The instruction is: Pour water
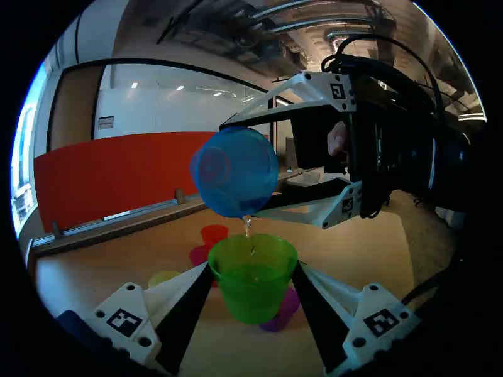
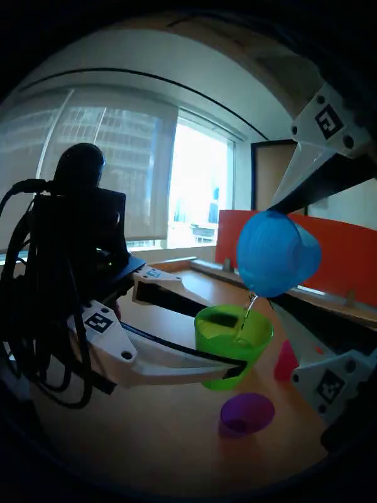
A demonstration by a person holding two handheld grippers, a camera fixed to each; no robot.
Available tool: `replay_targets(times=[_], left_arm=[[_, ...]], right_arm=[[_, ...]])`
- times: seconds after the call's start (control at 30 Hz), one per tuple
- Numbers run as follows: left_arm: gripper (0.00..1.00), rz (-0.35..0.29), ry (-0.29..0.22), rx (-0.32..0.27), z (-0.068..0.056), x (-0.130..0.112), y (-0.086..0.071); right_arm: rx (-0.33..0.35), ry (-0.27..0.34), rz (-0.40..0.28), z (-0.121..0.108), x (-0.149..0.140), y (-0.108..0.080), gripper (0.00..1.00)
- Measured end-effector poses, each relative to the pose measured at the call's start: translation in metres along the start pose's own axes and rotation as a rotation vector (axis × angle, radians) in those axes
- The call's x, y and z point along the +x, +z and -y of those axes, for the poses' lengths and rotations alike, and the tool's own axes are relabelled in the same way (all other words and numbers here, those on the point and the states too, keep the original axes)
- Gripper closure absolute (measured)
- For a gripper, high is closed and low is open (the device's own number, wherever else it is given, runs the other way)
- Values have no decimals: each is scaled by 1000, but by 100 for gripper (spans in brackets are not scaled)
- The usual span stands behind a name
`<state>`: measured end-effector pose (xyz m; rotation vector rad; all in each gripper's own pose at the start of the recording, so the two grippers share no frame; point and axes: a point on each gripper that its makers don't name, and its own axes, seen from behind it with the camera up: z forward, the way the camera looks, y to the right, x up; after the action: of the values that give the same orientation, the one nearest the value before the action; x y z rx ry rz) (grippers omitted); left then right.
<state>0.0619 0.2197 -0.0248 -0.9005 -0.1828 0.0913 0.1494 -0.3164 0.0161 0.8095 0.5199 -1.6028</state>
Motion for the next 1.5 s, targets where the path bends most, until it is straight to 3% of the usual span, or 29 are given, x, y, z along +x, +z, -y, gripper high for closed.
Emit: replay_targets(times=[0.5,0.77,0.9,1.0,1.17,1.5], left_arm=[[14,0,-1,1,0,0,0],[14,0,0,2,0,-1,0],[14,-2,-1,4,0,-1,0],[14,-2,-2,4,0,-1,0],[14,-3,5,6,0,0,-1],[14,-4,2,8,1,-1,-1]], right_arm=[[-15,-61,1,0,8,-4,9],[-21,-45,-6,-1,8,-4,8],[-22,-6,-11,-1,5,-3,9],[-22,38,-14,-2,1,-1,9],[-30,160,-16,-5,-9,1,9],[-15,513,-9,3,-29,-2,9]])
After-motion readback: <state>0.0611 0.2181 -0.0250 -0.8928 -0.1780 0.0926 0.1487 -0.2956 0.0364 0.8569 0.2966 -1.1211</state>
